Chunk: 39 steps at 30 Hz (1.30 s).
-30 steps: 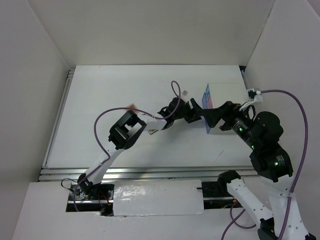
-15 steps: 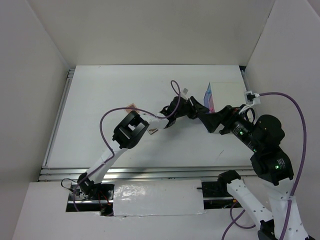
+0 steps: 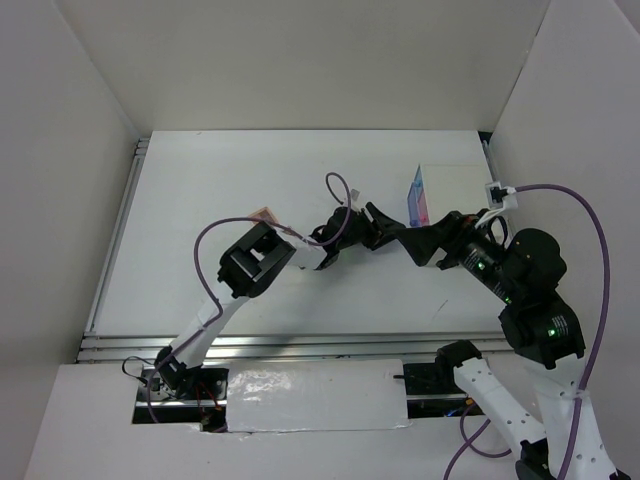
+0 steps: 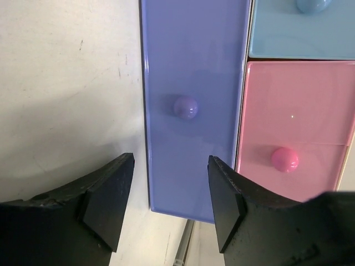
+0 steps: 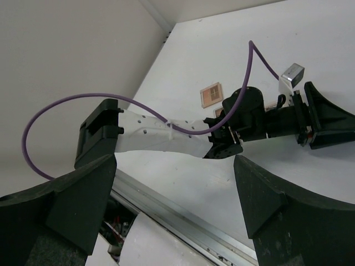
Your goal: Organize the makeup
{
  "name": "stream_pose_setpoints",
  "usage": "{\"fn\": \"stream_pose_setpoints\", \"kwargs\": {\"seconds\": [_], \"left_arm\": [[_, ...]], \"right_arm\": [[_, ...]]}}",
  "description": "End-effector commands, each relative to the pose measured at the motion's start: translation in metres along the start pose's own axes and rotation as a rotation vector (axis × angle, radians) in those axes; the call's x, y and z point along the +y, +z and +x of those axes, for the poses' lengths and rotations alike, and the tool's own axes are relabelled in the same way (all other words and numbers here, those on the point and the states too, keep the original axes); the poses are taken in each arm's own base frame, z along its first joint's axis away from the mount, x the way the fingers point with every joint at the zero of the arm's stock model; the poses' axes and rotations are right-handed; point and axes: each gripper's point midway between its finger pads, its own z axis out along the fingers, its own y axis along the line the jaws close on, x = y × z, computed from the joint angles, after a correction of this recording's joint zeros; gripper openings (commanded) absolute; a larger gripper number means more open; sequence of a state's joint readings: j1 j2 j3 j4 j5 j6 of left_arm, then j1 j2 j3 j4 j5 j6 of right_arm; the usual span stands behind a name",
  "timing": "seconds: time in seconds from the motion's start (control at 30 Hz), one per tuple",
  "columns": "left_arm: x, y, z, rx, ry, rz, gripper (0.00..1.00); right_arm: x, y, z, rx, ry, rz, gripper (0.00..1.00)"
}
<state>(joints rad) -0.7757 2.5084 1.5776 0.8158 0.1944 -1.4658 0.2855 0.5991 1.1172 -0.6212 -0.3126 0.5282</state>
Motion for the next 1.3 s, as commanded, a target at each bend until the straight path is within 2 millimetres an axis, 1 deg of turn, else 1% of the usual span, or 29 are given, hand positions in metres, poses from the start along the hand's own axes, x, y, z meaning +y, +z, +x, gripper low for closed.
{"fn": "stream_pose_setpoints", "kwargs": {"seconds": [0.0,0.03,0.07,0.1,0.17,0.2,0.33,0.37,0.43,0.47,0.67,0.87,0.9,0.97,1.0,1.17,1.27], "left_arm": [[0.002,0.003,-0.008,-0.019,0.031,0.000,0.70],[0.001,0.005,-0.010,-0.019,0.026,0.006,0.69],[0.009,0.008,-0.008,-0.016,0.019,-0.003,0.69],[0.004,0.012,-0.011,-0.019,0.017,0.009,0.69],[0.008,0.017,-0.012,-0.018,0.015,-0.014,0.66],[0.007,0.023,-0.014,-0.021,0.018,-0.013,0.66],[0.010,0.034,-0.018,-0.024,0.019,-0.029,0.63],[0.018,0.037,-0.017,-0.022,0.018,-0.040,0.63],[0.014,0.043,-0.019,-0.024,0.020,-0.032,0.61],[0.019,0.046,-0.018,-0.019,0.017,-0.034,0.60],[0.032,0.050,-0.011,0.004,-0.022,-0.019,0.55],[0.027,0.049,-0.004,0.020,-0.024,0.027,0.55],[0.023,0.049,-0.003,0.025,-0.032,0.054,0.55],[0.025,0.049,-0.002,0.029,-0.042,0.062,0.55],[0.022,0.049,-0.002,0.030,-0.044,0.074,0.55],[0.019,0.051,0.001,0.034,-0.042,0.077,0.55],[0.017,0.052,0.001,0.036,-0.039,0.078,0.50]], "right_arm": [[0.011,0.003,-0.008,-0.027,-0.016,-0.055,0.94],[0.012,0.003,-0.008,-0.026,-0.017,-0.057,0.94],[0.012,0.002,-0.008,-0.026,-0.016,-0.060,0.94],[0.013,0.002,-0.009,-0.029,-0.017,-0.060,0.94],[0.012,0.002,-0.010,-0.032,-0.017,-0.056,0.94],[0.012,0.001,-0.010,-0.032,-0.017,-0.055,0.94],[0.011,0.003,-0.007,-0.026,-0.017,-0.055,0.94],[0.011,0.002,-0.007,-0.027,-0.016,-0.059,0.94],[0.011,0.002,-0.006,-0.025,-0.017,-0.059,0.94],[0.011,0.002,-0.006,-0.027,-0.018,-0.059,0.94],[0.008,0.004,-0.004,-0.026,-0.023,-0.052,0.94],[0.005,0.009,-0.001,-0.010,-0.022,-0.052,0.94],[0.005,0.010,-0.001,-0.011,-0.021,-0.051,0.94],[0.004,0.010,0.000,-0.011,-0.022,-0.049,0.94],[0.003,0.011,0.000,-0.008,-0.021,-0.045,0.94],[0.003,0.012,0.001,-0.005,-0.022,-0.047,0.94],[0.003,0.012,0.001,-0.003,-0.020,-0.047,0.94]]}}
